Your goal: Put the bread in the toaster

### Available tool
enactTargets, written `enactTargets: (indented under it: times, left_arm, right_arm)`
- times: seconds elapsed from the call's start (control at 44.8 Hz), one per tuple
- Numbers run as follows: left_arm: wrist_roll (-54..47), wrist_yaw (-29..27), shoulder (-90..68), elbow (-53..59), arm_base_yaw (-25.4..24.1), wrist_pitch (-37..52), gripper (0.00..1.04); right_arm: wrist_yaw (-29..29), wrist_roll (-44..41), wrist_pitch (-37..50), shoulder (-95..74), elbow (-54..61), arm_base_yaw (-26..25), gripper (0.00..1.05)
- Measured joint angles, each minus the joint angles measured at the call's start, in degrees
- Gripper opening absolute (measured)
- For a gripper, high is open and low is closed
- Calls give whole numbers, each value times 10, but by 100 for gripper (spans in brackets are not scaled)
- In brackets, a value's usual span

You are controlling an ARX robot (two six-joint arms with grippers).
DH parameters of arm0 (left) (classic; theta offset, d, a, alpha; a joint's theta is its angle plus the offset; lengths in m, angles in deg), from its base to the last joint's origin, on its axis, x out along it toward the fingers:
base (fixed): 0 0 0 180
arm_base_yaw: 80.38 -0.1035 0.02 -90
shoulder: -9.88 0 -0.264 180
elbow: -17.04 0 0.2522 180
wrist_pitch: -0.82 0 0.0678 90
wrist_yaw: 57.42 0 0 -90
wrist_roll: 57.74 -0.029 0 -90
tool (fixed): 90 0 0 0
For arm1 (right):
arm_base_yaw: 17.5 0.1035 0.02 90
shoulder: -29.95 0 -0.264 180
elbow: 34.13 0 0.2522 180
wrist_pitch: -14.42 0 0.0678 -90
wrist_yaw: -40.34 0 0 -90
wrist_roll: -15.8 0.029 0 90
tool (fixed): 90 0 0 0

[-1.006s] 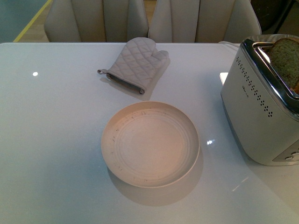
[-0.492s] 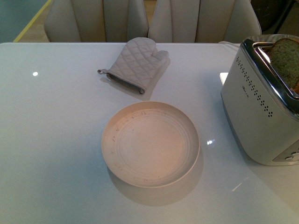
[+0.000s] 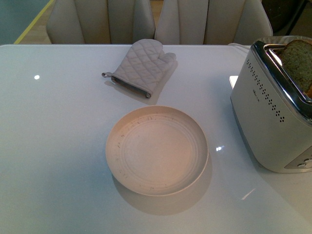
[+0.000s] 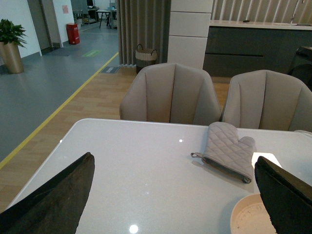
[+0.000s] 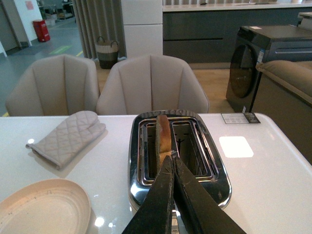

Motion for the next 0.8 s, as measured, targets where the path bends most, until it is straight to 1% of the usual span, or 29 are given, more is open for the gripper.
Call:
enactTargets:
  times: [0.112,0.134,0.201,0.246,0.268,0.536,0.648,0.67,0.715,0.804]
  left_arm:
    - [0,0,0,0,0,0,98]
    - [0,0,0,0,0,0,98]
    - [0,0,0,0,0,0,98]
    - [0,0,0,0,0,0,98]
    - [0,0,0,0,0,0,98]
    - [0,0,0,0,0,0,98]
    - [0,0,0,0,0,0,98]
    - [0,0,0,0,0,0,98]
    - [0,0,0,0,0,0,98]
    - [0,0,0,0,0,0,98]
  right_arm:
    - [0,0,0,1,0,0,2]
    - [0,0,0,1,0,0,6]
    - [0,0,0,1,0,0,22]
    - [0,0,0,1,0,0,29]
    - [0,0,0,1,0,0,30]
    - [0,0,0,1,0,0,72]
    - [0,0,0,1,0,0,96]
    - [0,0,0,1,0,0,97]
    - [0,0,0,1,0,0,96]
    - [0,0,0,1,0,0,96]
